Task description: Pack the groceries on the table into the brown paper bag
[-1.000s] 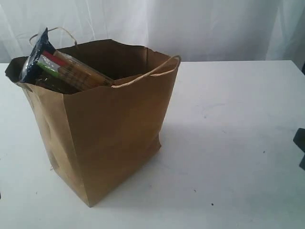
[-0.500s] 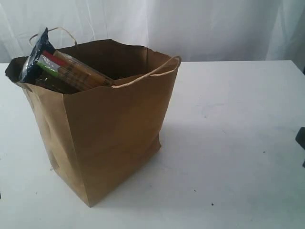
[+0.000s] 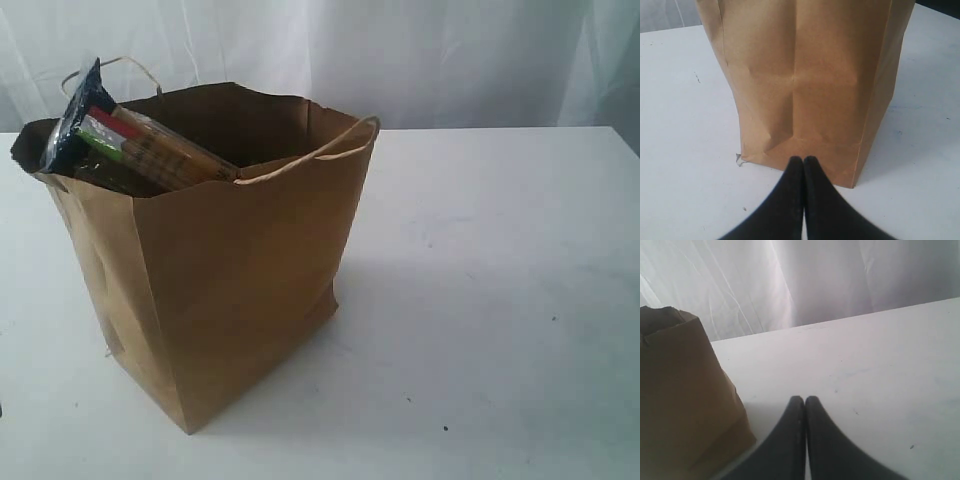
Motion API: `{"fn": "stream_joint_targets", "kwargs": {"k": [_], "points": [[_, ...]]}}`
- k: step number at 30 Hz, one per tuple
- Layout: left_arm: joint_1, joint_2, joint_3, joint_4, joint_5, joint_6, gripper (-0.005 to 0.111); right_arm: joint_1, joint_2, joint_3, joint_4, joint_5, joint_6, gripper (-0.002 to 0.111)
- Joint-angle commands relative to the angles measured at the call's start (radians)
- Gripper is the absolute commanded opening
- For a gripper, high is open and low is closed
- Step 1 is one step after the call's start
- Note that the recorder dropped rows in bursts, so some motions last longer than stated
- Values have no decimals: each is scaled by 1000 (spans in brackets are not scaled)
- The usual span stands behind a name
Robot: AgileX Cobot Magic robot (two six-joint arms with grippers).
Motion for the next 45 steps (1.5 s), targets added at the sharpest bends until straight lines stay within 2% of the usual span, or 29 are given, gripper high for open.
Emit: {"fn": "stream_joint_targets", "kwargs": {"k": [1,15,22,25,29,40,45], "points": [[2,-5,3,-1,-4,-5,0,-20,-7,3,-22,3,-13,0],[2,-5,3,-1,-4,-5,0,-289,-59,3,-43,4,-33,0],[2,-5,3,-1,-4,-5,0,-388,-168,3,-46,110,-36,0],[2,-5,3,-1,-4,-5,0,-403,-226,3,-44,184,-36,0],[2,-5,3,-1,-4,-5,0,-403,-250,3,-49,186,-36,0],[2,-5,3,-1,-4,-5,0,-403,-250,3,-49,147,-40,0],[2,-5,3,-1,-4,-5,0,-403,-250,3,-49,80,-108,0]]}}
